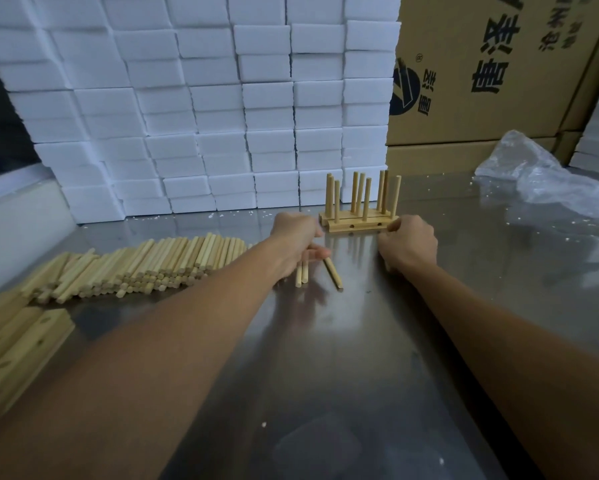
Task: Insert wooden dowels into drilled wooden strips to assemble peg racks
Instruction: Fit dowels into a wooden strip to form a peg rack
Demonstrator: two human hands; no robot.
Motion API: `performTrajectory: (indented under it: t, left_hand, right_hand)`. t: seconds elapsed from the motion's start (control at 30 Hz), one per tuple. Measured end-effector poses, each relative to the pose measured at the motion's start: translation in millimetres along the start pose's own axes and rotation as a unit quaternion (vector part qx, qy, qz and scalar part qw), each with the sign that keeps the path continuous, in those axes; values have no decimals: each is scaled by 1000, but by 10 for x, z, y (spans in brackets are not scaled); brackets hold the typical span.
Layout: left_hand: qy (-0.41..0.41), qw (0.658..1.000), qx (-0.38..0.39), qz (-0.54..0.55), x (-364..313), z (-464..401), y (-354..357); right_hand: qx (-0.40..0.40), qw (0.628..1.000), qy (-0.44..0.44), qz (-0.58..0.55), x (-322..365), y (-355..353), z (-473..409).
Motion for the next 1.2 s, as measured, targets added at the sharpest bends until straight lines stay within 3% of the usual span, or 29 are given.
performTrajectory:
  t: [0.13,0.47,0.73,0.87,0.97,1.1,1.2]
  left_hand:
    - [18,998,-63,2,60,196,-348]
    - [77,989,-116,-55,297,975,-1158]
    - [131,963,-196,-128,269,1329,-1849]
    - [163,949,-193,-187,249,1381,-1957]
    - [216,894,-220,-324,53,1478,-2044]
    - [254,798,-321,-442,-227,1715,-2334]
    - [226,727,-398,-512,-392,1867,-2590]
  right_hand:
    - [14,1000,-7,-7,115,-14,255]
    - [109,991,-71,-7,598,239,949]
    - [101,989,-101,43,766,307,1283]
    - [87,988,-117,45,785,262,1359]
    - [91,988,-120,45,796,251,1384]
    - [96,988,-119,34,780,249,1401]
    - [105,988,-110,17,765,249,1396]
Point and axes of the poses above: each hand's wrist, its own z-axis away from the middle knuckle, its own y-axis out of the palm, x = y × z, the point moved 10 cm from there along -z, towards the middle knuckle
